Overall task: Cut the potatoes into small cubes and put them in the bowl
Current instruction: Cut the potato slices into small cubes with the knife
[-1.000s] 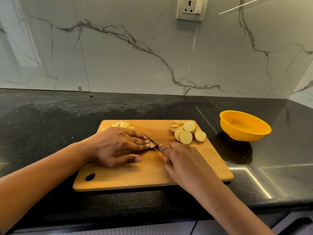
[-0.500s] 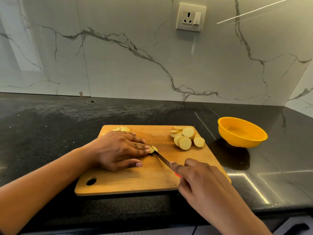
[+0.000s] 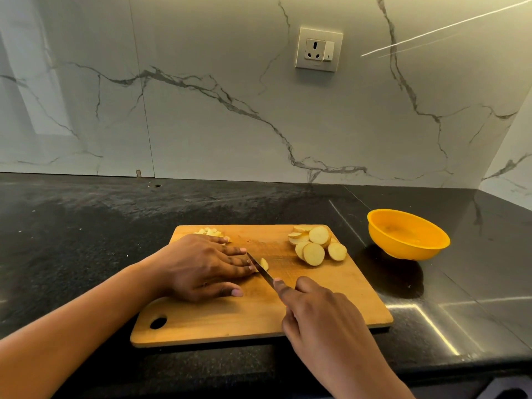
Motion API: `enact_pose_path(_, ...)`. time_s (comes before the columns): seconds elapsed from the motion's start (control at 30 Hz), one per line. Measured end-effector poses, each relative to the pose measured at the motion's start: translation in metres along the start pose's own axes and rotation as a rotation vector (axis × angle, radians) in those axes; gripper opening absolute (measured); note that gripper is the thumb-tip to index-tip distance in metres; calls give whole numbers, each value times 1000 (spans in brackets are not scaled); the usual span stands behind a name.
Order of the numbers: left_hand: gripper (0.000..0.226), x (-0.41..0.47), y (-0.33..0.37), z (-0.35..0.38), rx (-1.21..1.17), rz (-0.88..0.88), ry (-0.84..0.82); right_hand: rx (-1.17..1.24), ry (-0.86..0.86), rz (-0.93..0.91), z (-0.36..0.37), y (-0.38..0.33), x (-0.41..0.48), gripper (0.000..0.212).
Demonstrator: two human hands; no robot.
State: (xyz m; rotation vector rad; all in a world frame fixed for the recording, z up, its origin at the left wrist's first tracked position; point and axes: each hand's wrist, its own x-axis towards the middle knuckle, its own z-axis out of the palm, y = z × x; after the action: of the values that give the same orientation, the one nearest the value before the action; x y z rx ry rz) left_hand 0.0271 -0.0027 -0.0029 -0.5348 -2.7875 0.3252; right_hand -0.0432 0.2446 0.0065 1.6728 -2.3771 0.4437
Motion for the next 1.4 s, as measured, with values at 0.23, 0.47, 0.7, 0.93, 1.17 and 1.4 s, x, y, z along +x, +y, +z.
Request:
enact_pose_path(0.23,45,0,2,-4,-57,-16,29,-15,24,26,0,5,-2,53)
enact_pose_path(0.47,37,5,8,-1,-90,-222,360,1,264,110,15,34,9,51)
enact_pose_path(0.7,60,16,9,12,-285,-443,176,89,296,147,28,47,15,55)
enact_pose_path(0.93,50,21,13,9,-274,-465,126,117,323,149,26,46,15,54)
enact_pose_path(1.17,60,13,7,6,-303,-487,164,126,306,102,23,42,8,57)
enact_pose_path(1.4,60,24,15,3,-334,-554,117,141,301,109,14,38,3,51)
